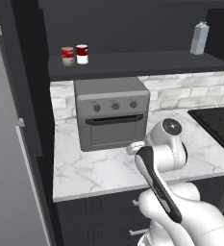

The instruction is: Pick the cans from the counter and place them in their designated side in the cabinet.

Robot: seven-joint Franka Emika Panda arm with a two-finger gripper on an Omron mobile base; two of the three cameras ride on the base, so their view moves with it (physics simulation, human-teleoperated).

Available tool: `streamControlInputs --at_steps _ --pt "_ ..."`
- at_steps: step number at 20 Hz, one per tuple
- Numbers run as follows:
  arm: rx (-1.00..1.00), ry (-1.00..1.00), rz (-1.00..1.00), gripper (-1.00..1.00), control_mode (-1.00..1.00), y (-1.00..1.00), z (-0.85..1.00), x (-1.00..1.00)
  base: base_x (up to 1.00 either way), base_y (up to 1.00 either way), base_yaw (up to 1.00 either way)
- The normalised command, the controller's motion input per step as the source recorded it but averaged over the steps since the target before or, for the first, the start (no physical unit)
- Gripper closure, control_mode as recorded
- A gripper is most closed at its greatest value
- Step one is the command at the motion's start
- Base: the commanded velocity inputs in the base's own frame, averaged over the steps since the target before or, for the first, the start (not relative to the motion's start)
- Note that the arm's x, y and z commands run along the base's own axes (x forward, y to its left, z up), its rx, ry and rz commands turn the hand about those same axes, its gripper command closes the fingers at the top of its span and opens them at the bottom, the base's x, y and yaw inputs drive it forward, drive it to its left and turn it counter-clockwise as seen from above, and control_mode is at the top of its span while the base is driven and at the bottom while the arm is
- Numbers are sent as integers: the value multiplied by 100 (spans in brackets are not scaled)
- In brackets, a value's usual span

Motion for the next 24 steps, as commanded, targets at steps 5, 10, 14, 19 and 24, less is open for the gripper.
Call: streamControlInputs --at_steps 5,10,14,19,24 --pt "0 -1 0 100 -100 -8 28 -13 0 0 0" --pt "0 -2 0 100 -100 -3 33 -12 0 0 0" --pt "0 -3 0 100 -100 -1 32 -16 0 0 0" --pt "0 -5 0 100 -100 0 29 -18 0 0 0" --pt "0 -9 0 100 -100 0 25 -15 0 0 0"
